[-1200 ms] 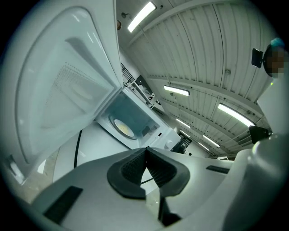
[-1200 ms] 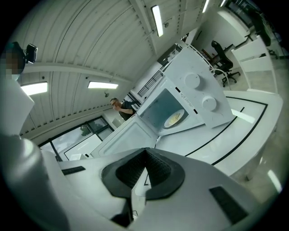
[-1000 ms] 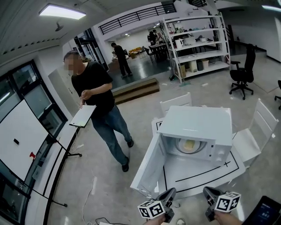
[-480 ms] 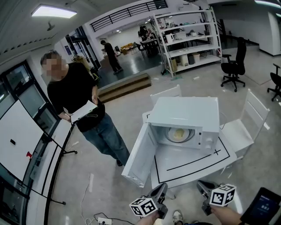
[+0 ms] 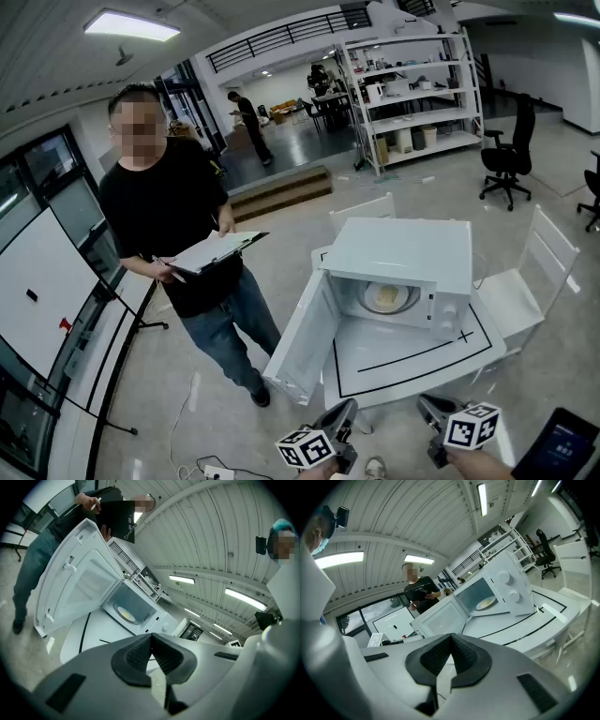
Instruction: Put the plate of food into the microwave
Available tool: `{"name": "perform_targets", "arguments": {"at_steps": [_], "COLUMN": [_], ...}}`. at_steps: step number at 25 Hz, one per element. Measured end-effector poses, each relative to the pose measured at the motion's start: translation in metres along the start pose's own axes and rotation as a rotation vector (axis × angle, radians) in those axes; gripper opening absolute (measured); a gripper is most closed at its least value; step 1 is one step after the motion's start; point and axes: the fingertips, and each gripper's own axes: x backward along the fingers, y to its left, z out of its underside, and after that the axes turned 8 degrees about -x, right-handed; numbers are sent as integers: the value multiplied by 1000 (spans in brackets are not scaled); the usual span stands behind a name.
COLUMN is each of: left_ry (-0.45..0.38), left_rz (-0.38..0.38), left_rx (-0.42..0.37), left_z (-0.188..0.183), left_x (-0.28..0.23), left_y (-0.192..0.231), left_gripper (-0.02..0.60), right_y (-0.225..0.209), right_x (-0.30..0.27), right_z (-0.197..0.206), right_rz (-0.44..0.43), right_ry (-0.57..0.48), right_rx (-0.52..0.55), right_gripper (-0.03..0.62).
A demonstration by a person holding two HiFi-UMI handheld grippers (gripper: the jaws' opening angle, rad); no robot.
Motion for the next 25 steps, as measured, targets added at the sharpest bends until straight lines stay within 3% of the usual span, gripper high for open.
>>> {"name": "perform_targets", "arguments": {"at_steps": [25], "left_ry": [11], "left_rz": [2], "left_rx": [2], "left_z": [5], "left_x": [-18], "left_y": [-6], "left_gripper": [6], "right_y": [-9], "right_x": [0], "right_z": [-8], "right_rz": [-12], "right_ry": [6], "right_rx": [20], "right_gripper": [1]}}
